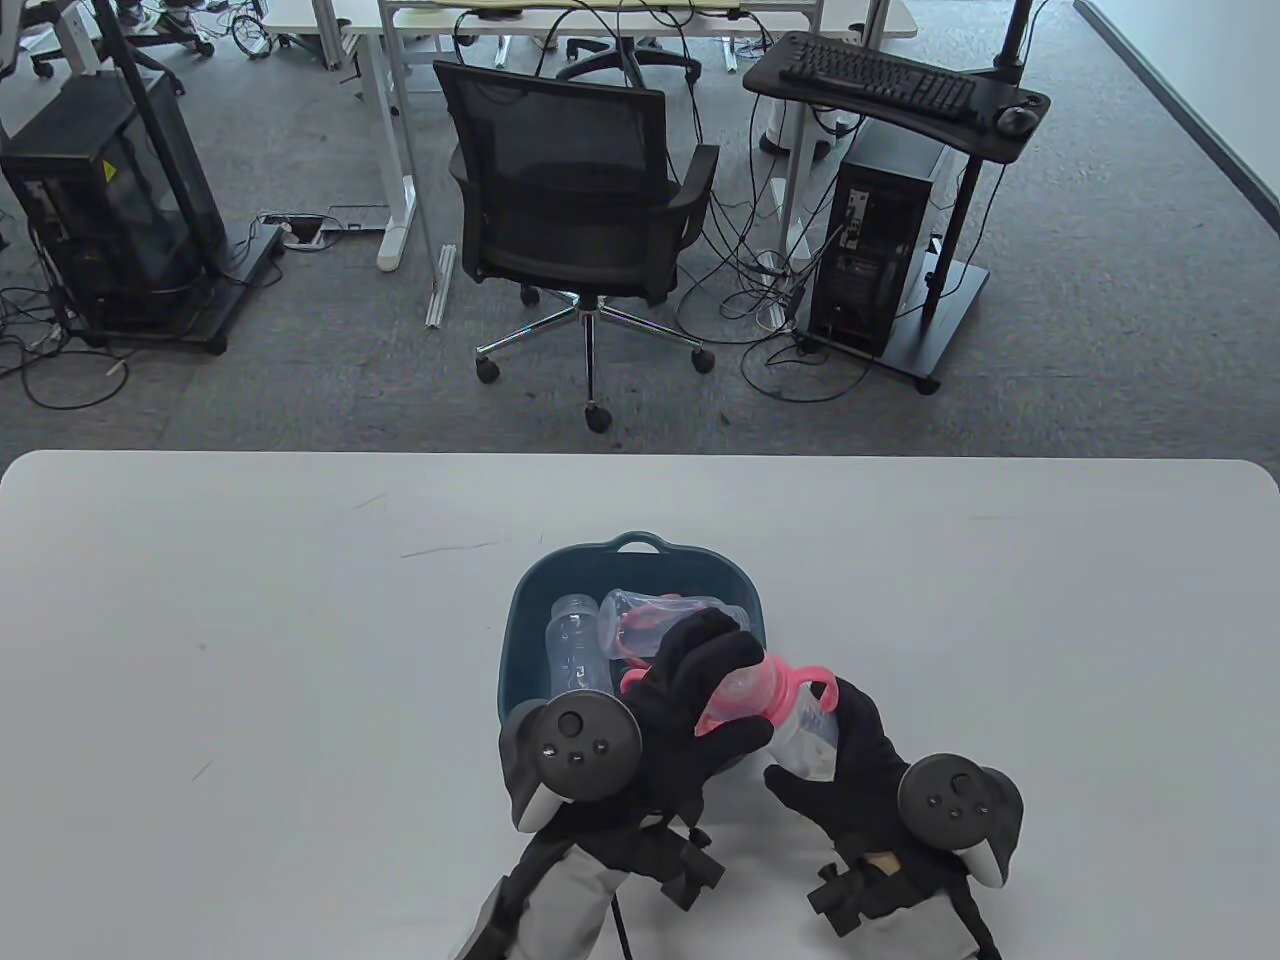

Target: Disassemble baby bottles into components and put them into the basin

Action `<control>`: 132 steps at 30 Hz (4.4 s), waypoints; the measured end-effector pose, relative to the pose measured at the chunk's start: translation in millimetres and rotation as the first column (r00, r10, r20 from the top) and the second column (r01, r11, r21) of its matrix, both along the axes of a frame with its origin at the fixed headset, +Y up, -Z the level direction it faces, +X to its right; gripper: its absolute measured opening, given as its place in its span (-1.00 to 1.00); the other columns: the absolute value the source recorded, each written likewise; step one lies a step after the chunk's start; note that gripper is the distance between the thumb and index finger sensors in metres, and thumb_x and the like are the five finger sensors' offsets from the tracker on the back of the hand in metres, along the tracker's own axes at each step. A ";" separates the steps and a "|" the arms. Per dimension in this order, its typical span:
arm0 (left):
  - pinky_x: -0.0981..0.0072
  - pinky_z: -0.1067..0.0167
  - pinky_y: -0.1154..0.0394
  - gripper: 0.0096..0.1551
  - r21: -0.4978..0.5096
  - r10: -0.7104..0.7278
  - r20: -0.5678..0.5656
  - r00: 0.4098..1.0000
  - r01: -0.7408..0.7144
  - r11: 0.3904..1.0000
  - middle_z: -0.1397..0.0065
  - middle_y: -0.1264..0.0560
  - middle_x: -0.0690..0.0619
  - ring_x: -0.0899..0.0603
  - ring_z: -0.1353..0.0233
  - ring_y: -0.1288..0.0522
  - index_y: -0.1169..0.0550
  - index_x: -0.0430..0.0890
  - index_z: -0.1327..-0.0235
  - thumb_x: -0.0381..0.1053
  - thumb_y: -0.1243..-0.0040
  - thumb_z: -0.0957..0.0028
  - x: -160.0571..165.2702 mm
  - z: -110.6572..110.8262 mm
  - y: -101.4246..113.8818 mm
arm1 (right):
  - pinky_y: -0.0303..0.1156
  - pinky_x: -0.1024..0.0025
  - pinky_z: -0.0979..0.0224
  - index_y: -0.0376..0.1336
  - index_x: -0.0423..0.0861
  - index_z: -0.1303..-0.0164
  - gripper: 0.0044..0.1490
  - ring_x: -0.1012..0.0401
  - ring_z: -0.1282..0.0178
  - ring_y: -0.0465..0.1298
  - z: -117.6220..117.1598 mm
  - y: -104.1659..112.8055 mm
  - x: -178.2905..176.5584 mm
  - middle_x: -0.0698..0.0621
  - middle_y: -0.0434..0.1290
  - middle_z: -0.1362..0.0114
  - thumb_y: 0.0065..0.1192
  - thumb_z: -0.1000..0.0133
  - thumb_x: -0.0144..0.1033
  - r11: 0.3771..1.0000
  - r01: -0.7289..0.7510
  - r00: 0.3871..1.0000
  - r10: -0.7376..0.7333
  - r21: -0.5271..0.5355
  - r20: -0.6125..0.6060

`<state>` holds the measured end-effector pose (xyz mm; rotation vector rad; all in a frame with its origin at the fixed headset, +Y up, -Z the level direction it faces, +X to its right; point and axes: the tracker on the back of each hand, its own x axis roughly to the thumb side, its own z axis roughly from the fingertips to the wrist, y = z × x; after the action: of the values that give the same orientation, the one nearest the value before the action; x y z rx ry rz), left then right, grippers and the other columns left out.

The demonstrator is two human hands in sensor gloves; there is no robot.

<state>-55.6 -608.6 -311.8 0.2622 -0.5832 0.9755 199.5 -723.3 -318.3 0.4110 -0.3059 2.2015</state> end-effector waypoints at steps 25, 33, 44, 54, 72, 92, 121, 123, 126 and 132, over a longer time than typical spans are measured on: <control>-0.20 -0.52 -0.20 -0.10 -0.365 -0.435 -0.303 0.848 0.318 0.875 -0.60 -0.15 0.15 -0.17 -0.62 -0.38 -0.24 0.43 -0.41 0.14 -0.50 0.14 -52.5 -50.5 -57.7 | 0.31 -0.15 -0.43 -0.14 -0.21 -0.60 0.24 -0.18 -0.45 0.36 0.2 0.5 17.0 -0.29 0.04 -0.61 0.58 -0.01 -0.01 0.999 0.034 0.996 -0.034 -0.001 0.077; -0.23 -0.55 -0.12 -0.11 -0.531 -0.635 -0.294 0.714 0.431 0.730 -0.58 -0.21 0.14 -0.19 -0.66 -0.31 -0.26 0.38 -0.43 0.25 -0.47 0.16 -59.1 -59.9 -77.4 | 0.30 -0.16 -0.43 -0.14 -0.21 -0.61 0.24 -0.18 -0.45 0.36 -0.2 -0.6 15.7 -0.29 0.04 -0.61 0.58 -0.01 -0.01 1.000 0.026 0.997 -0.025 -0.015 0.073; -0.22 -0.55 -0.13 -0.13 -0.557 -0.661 -0.289 0.693 0.439 0.704 -0.64 -0.16 0.11 -0.23 -0.69 -0.25 -0.28 0.31 -0.47 0.24 -0.44 0.13 -59.0 -60.9 -77.8 | 0.30 -0.16 -0.43 -0.13 -0.21 -0.61 0.24 -0.18 -0.45 0.36 -0.8 -1.3 14.9 -0.30 0.04 -0.60 0.58 -0.01 -0.01 1.000 0.025 0.997 -0.023 -0.019 0.070; -0.26 -0.53 -0.14 -0.03 -0.286 -0.301 -0.148 0.942 0.251 0.925 -0.64 -0.14 0.11 -0.23 -0.69 -0.25 -0.21 0.27 -0.53 0.25 -0.44 0.15 -41.4 -43.3 -39.8 | 0.30 -0.16 -0.44 -0.14 -0.21 -0.61 0.24 -0.18 -0.45 0.36 -1.1 -1.4 14.3 -0.29 0.03 -0.61 0.57 -0.01 -0.01 0.999 0.026 0.998 -0.025 -0.018 0.064; -0.27 -0.51 -0.15 0.13 -0.266 0.105 0.141 0.984 -0.065 0.962 -0.59 -0.28 0.18 -0.16 -0.71 -0.27 -0.13 0.24 -0.57 0.18 -0.54 0.22 -8.8 -34.9 -39.4 | 0.29 -0.15 -0.46 -0.14 -0.18 -0.62 0.24 -0.17 -0.47 0.35 2.9 1.9 -1.7 -0.27 0.03 -0.62 0.58 -0.01 -0.01 1.000 0.003 0.999 -0.004 -0.013 -0.035; -0.28 -0.53 -0.03 0.08 -0.220 -0.004 0.005 1.000 0.005 0.975 -0.52 -0.24 0.10 -0.19 -0.61 -0.27 -0.16 0.20 -0.57 0.38 -0.42 0.19 -2.9 -27.1 -38.0 | 0.29 -0.16 -0.45 -0.14 -0.20 -0.61 0.24 -0.18 -0.46 0.35 3.0 1.3 -2.7 -0.29 0.03 -0.61 0.58 -0.01 -0.02 0.999 -0.048 0.999 0.048 -0.003 -0.018; -0.29 -0.53 -0.02 0.16 -0.263 0.104 0.057 0.993 -0.085 0.961 -0.66 -0.12 0.07 -0.26 -0.73 -0.13 -0.02 0.16 -0.62 0.32 -0.40 0.13 -8.3 -29.6 -37.4 | 0.29 -0.16 -0.45 -0.13 -0.20 -0.61 0.23 -0.19 -0.46 0.35 2.5 1.0 -1.0 -0.29 0.03 -0.61 0.57 -0.01 -0.02 0.999 -0.053 0.998 0.053 0.000 -0.015; -0.28 -0.53 -0.04 0.11 -0.289 0.150 0.081 0.985 -0.121 0.950 -0.64 -0.18 0.08 -0.24 -0.71 -0.19 -0.05 0.15 -0.62 0.27 -0.41 0.11 -6.8 -30.7 -38.8 | 0.29 -0.17 -0.45 -0.13 -0.20 -0.61 0.23 -0.19 -0.46 0.35 2.4 0.6 -1.9 -0.30 0.03 -0.61 0.57 -0.01 -0.02 0.998 -0.055 0.998 0.055 -0.003 -0.019; -0.28 -0.53 -0.04 0.09 -0.292 0.149 0.087 0.985 -0.117 0.949 -0.61 -0.23 0.10 -0.21 -0.68 -0.25 -0.07 0.16 -0.61 0.26 -0.41 0.10 -5.9 -29.9 -37.9 | 0.29 -0.16 -0.45 -0.13 -0.20 -0.61 0.23 -0.19 -0.46 0.35 1.9 -0.1 -1.5 -0.29 0.03 -0.61 0.58 -0.01 -0.02 0.999 -0.038 0.999 0.038 -0.009 -0.023; -0.30 -0.53 -0.01 0.08 -0.307 0.137 0.103 0.985 -0.099 0.946 -0.61 -0.22 0.08 -0.22 -0.68 -0.23 -0.08 0.17 -0.62 0.30 -0.39 0.10 -9.2 -29.4 -34.3 | 0.29 -0.16 -0.45 -0.13 -0.19 -0.62 0.23 -0.19 -0.47 0.34 1.7 1.1 2.5 -0.29 0.03 -0.62 0.58 0.00 -0.03 1.000 -0.029 1.000 0.029 -0.003 -0.008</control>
<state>-64.8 -642.9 -341.2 -0.0370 -0.5264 1.1878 202.0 -722.2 -316.6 0.4244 -0.2937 2.2282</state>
